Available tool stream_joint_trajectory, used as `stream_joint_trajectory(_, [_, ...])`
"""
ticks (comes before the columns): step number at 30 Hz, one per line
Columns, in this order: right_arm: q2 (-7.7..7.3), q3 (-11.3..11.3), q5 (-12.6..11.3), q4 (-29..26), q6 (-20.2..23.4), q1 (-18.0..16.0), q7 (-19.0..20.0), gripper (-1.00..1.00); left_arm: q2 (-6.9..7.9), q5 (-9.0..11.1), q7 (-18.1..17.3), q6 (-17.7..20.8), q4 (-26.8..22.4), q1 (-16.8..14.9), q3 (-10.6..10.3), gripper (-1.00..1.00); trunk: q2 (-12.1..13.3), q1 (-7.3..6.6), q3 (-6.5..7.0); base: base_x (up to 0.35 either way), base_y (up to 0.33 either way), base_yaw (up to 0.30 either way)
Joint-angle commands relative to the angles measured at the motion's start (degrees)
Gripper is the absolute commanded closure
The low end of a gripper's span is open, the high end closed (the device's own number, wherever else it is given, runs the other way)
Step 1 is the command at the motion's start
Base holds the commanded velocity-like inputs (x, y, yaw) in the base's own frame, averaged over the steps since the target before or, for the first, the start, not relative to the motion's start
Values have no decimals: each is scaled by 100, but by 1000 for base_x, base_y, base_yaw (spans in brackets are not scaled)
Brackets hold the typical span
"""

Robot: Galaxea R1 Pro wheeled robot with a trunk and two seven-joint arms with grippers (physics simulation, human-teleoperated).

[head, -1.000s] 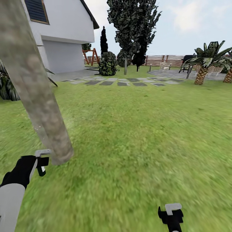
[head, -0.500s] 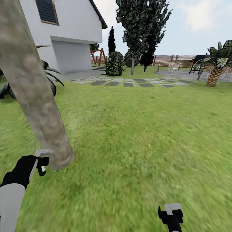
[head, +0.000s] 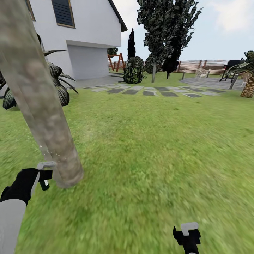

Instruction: In the garden, pick up the pesticide atomizer on the floor and spray pesticide onto both trees until each tree trunk is fully covered.

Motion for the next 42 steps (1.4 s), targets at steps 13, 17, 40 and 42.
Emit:
stream_joint_trajectory(13, [2, -45, 60, 17, -22, -5, -14, -100, 360, -28, -463, 105, -7, -317, 2, 100, -2, -1, -5, 1, 0, 0])
stream_joint_trajectory(17, [2, -45, 60, 17, -22, -5, -14, -100, 591, -34, -753, 108, -15, -321, -23, 100, -2, -1, -5, 0, 0, 0])
stream_joint_trajectory(40, [2, -45, 67, 17, -13, -5, -5, -100, 516, -43, -806, 539, -719, -627, -46, 100, -2, -1, -5, -37, -70, 0])
stream_joint_trajectory(42, [2, -45, 66, 17, -13, -5, -5, -100, 516, -43, -806, 539, -721, -630, -46, 100, -2, -1, -5, 1, -272, 0])
